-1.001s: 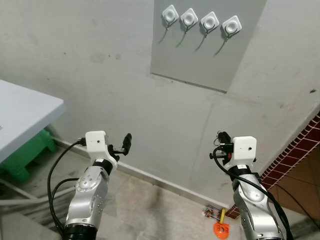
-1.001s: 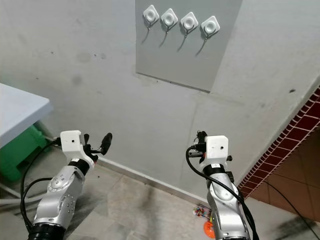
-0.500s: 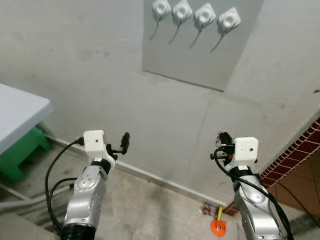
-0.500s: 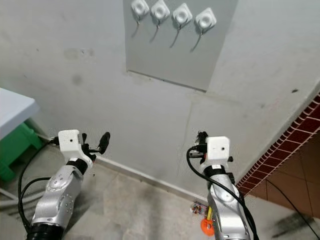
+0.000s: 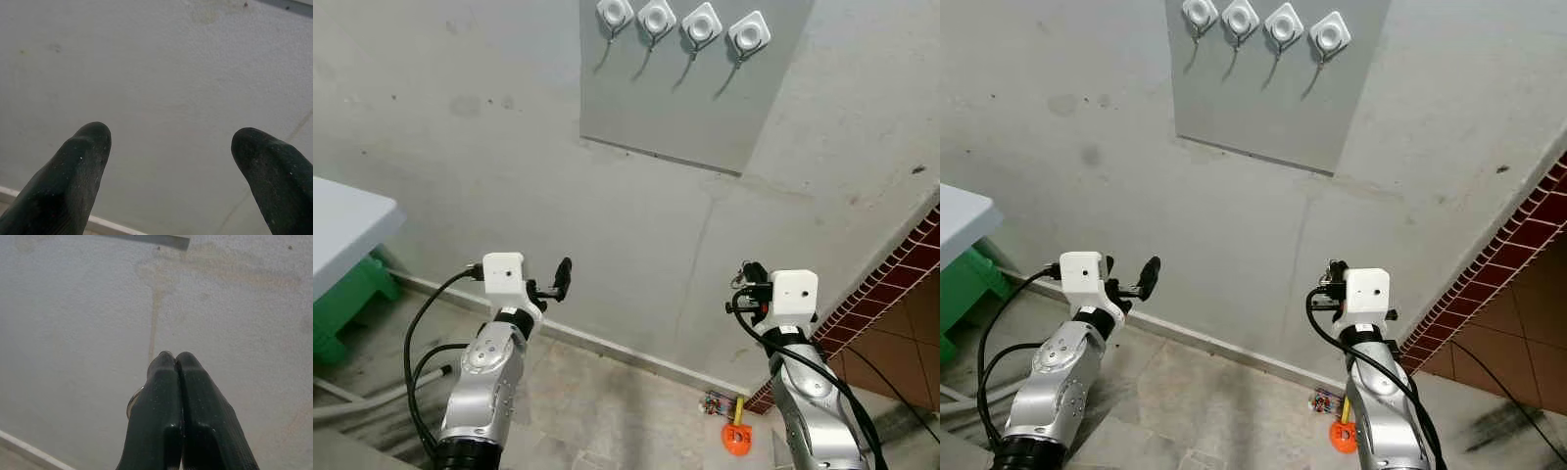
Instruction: Hang keys on a hook
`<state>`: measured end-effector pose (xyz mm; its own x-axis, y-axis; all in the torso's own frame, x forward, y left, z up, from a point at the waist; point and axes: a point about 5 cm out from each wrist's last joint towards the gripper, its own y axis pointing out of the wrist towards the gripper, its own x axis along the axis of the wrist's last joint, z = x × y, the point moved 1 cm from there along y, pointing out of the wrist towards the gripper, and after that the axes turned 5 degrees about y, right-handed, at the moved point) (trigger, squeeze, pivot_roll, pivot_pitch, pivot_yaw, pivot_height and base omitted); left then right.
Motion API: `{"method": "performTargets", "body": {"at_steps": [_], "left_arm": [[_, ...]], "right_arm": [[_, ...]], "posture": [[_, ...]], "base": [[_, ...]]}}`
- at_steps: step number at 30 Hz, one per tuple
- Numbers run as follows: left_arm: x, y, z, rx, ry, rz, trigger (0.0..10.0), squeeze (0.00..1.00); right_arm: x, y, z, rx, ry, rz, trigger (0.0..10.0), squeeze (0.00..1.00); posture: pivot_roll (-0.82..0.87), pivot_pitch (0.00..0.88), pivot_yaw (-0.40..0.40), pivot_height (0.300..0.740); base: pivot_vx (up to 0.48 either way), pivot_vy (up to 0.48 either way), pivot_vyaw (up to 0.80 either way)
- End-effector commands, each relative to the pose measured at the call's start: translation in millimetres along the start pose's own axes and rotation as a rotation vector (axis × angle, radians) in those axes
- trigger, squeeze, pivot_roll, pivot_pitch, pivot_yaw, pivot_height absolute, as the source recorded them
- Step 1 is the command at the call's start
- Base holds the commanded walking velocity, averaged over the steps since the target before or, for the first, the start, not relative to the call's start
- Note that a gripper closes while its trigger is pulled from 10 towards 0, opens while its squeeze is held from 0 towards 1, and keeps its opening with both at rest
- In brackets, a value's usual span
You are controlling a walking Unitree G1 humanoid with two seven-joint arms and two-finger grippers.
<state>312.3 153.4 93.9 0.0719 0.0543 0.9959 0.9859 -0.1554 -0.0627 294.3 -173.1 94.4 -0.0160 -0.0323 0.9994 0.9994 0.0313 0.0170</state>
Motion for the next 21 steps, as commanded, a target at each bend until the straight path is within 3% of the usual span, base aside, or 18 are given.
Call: {"method": "performTargets", "body": {"at_steps": [1,6,9,13,16,21], "left_arm": [[8,0.5,-1.8,-0.033,0.018,-0.028,10.0,0.00],[17,5.5,-11.6,-0.106,0.075,-0.060,10.0,0.00],[33,13.7,-28.1,-0.209,0.051,-0.106,10.0,0.00],[49,21.0,-43.1,-0.311,0.135,-0.159,10.0,0.00],[61,25.9,-54.5,-0.360,0.187,-0.201,10.0,0.00],[73,28.7,-64.3,-0.386,0.193,-0.244,10.0,0.00]], "right_arm": [[14,4.1,0.1,0.024,-0.018,-0.052,10.0,0.00],[25,10.0,5.4,0.081,-0.025,-0.087,10.0,0.00],[44,24.5,14.4,0.148,0.001,-0.145,10.0,0.00],[66,42.9,23.9,0.189,0.013,-0.211,10.0,0.00],[84,57.5,30.5,0.205,0.025,-0.259,10.0,0.00],[100,69.0,38.3,0.238,0.036,-0.300,10.0,0.00]], "posture": [[-0.02,0.098,-0.044,0.740],[-0.02,0.097,-0.048,0.740],[-0.02,0.096,-0.047,0.740],[-0.02,0.096,-0.054,0.740],[-0.01,0.094,-0.062,0.740],[-0.01,0.093,-0.066,0.740]], "base": [[0.000,0.000,0.00],[0.000,0.000,0.00],[0.000,0.000,0.00],[0.000,0.000,0.00],[0.000,0.000,0.00],[0.000,0.000,0.00]]}}
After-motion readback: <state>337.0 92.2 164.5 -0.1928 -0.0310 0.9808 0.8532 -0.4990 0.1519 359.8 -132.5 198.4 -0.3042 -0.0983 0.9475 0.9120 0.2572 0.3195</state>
